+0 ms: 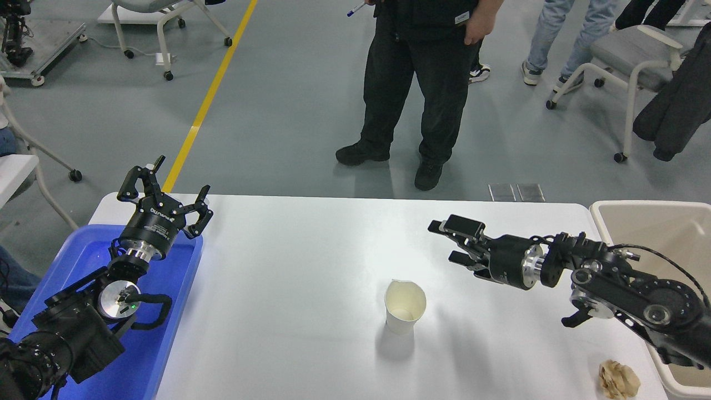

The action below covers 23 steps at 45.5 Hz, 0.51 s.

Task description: Dispose of the paper cup in the dustbin

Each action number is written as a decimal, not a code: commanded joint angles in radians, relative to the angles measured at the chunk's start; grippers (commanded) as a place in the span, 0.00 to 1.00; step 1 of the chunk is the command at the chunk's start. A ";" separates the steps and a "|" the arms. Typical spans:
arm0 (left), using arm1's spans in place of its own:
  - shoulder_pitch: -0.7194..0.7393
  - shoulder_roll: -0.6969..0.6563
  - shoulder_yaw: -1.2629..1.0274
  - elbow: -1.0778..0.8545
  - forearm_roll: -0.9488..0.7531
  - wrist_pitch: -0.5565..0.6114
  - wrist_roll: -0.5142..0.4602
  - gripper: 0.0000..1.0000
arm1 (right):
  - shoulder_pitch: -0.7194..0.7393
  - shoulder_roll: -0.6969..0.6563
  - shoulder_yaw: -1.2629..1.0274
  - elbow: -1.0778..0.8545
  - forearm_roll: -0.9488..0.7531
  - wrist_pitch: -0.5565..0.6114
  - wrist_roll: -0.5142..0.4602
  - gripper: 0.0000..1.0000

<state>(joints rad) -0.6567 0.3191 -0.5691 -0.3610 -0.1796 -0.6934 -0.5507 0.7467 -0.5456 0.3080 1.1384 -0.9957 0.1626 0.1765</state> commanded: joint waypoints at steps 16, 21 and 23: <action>0.000 0.000 0.000 -0.001 0.000 -0.002 0.000 1.00 | 0.042 -0.053 -0.171 0.087 -0.213 -0.057 0.008 1.00; 0.000 0.000 0.000 0.001 0.000 -0.002 0.000 1.00 | 0.043 -0.028 -0.179 0.083 -0.213 -0.057 0.008 1.00; 0.000 0.000 0.000 0.001 0.000 -0.002 0.002 1.00 | 0.045 -0.019 -0.179 0.081 -0.213 -0.060 0.008 1.00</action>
<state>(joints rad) -0.6566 0.3191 -0.5691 -0.3615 -0.1796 -0.6946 -0.5507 0.7824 -0.5918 0.1624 1.2168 -1.1880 0.1140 0.1838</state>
